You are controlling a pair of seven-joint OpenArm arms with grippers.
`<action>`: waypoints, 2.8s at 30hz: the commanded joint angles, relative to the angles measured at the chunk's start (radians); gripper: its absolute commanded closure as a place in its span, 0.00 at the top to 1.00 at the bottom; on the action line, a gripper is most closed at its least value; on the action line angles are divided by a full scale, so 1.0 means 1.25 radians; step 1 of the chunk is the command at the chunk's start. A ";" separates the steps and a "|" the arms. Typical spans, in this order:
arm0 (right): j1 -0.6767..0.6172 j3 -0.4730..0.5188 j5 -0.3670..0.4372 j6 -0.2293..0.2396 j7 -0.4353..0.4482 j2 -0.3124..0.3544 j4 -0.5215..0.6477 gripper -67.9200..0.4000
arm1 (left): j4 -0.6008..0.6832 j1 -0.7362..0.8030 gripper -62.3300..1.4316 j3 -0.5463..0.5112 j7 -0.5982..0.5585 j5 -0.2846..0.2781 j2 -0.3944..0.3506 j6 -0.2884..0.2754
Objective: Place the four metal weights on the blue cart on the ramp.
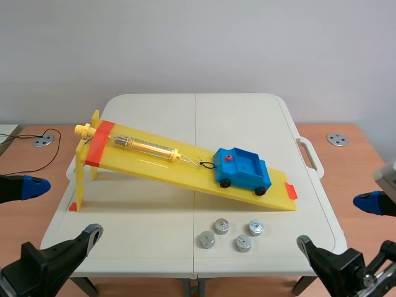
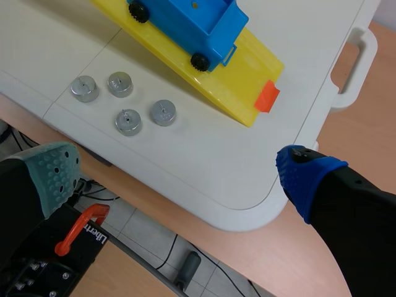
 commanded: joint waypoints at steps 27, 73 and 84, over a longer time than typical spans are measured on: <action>0.069 0.027 0.022 -0.008 -0.015 0.022 0.045 0.97 | 0.056 0.005 1.00 -0.013 -0.038 -0.062 0.002 -0.020; 0.390 -0.320 -0.128 -0.036 -0.142 -0.241 -0.179 0.53 | -0.017 -0.087 0.07 -0.013 0.064 -0.026 0.086 -0.023; 0.450 -0.396 -0.223 -0.088 -0.112 -0.287 -0.266 0.53 | -0.017 -0.087 0.07 -0.013 0.064 -0.026 0.101 -0.025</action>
